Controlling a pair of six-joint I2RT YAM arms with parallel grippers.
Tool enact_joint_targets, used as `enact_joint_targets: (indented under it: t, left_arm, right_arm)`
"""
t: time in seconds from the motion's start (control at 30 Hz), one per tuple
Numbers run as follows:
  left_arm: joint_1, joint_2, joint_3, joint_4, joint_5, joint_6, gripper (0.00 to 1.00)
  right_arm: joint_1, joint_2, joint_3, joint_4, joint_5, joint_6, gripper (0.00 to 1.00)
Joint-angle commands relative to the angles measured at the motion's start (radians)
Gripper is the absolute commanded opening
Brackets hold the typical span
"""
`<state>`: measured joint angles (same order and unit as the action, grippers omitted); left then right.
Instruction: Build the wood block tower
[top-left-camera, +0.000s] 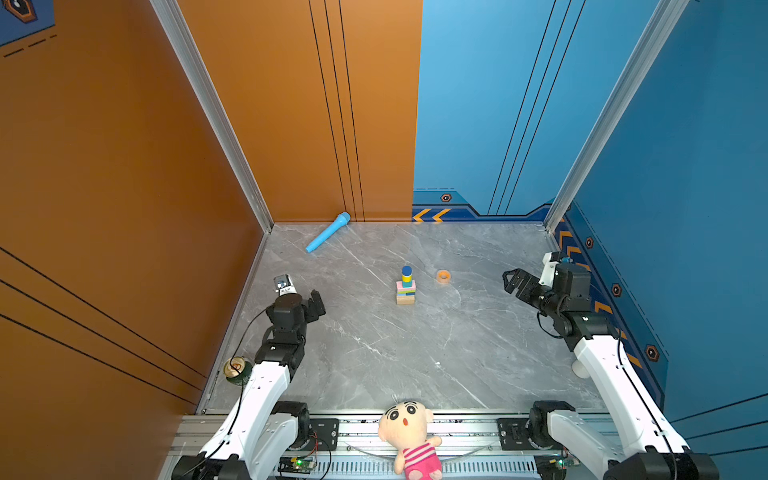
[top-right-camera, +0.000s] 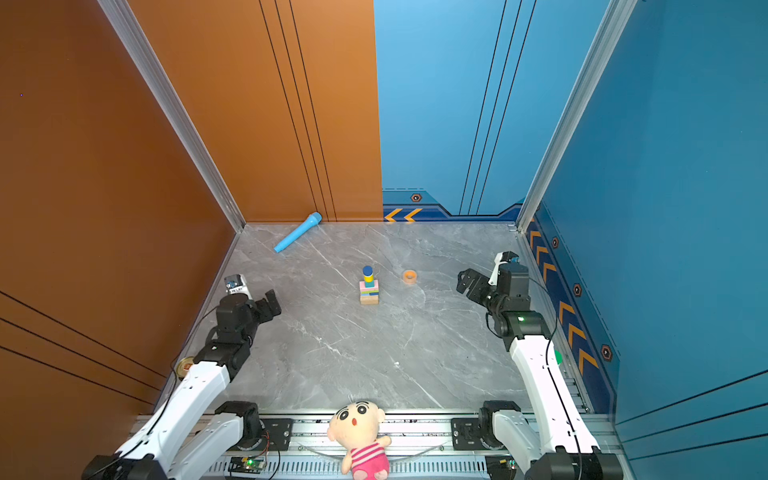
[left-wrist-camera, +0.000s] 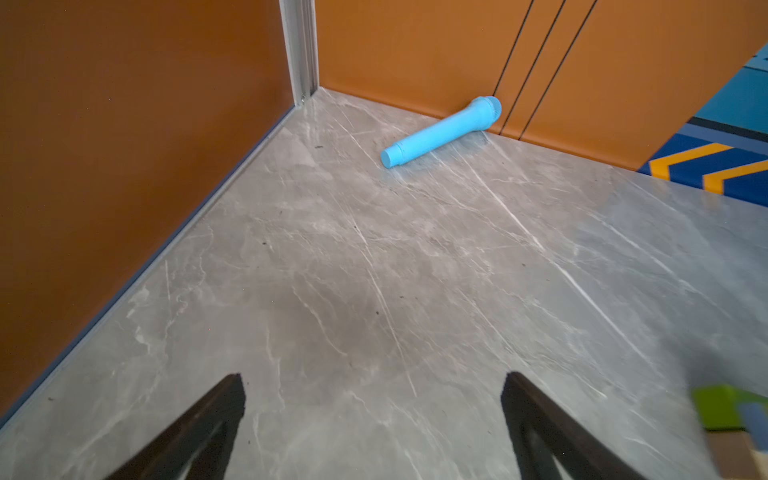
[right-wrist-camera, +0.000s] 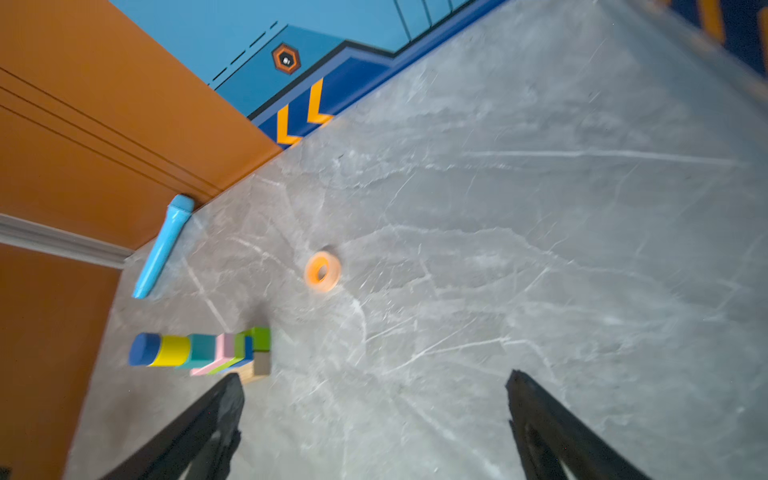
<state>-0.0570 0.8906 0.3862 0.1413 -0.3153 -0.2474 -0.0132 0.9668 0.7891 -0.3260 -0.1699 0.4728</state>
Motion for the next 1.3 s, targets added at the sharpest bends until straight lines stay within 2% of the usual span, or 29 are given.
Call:
enact_joint_targets:
  t: [0.0,0.17,0.33,0.5,0.67,0.73,0.83,0.93,1.0,1.13,1.2,1.27]
  left_arm:
    - [0.007,0.063,-0.077,0.331,-0.071,0.094,0.98]
    - [0.01,0.25,-0.105,0.501,-0.026,0.171,0.98]
    - [0.011,0.394,-0.118,0.683,0.043,0.201,0.98]
    - [0.011,0.475,-0.136,0.822,0.117,0.24,0.98]
    - [0.011,0.67,-0.203,1.145,0.159,0.261,0.98]
    - [0.008,0.732,-0.216,1.256,0.154,0.272,0.98]
    - [0.012,0.664,-0.177,1.082,0.14,0.257,0.98]
    - [0.014,0.691,-0.14,1.062,0.127,0.257,0.98]
    - [0.015,0.67,-0.104,0.959,0.129,0.254,0.98]
    - [0.017,0.671,-0.015,0.788,0.091,0.24,0.98]
    - [0.017,0.668,-0.012,0.778,0.095,0.237,0.98]
    - [0.017,0.67,-0.009,0.778,0.095,0.237,0.98]
  right_arm:
    - [0.004,-0.023,-0.087,0.143,0.142,-0.133,1.0]
    - [0.034,-0.046,-0.255,0.402,0.182,-0.322,1.0]
    - [0.029,-0.022,-0.41,0.652,0.232,-0.41,1.0]
    - [0.016,0.129,-0.439,0.779,0.227,-0.425,1.0]
    - [0.015,0.313,-0.433,0.942,0.202,-0.425,1.0]
    - [0.017,0.353,-0.4,0.936,0.173,-0.434,1.0]
    - [0.027,0.408,-0.397,1.024,0.143,-0.461,1.0]
    - [0.026,0.5,-0.403,1.123,0.117,-0.47,1.0]
    - [0.024,0.551,-0.418,1.207,0.111,-0.469,1.0]
    - [0.012,0.563,-0.431,1.232,0.089,-0.462,1.0]
    - [0.004,0.565,-0.422,1.216,0.089,-0.448,1.0]
    - [0.009,0.563,-0.404,1.181,0.21,-0.409,1.0]
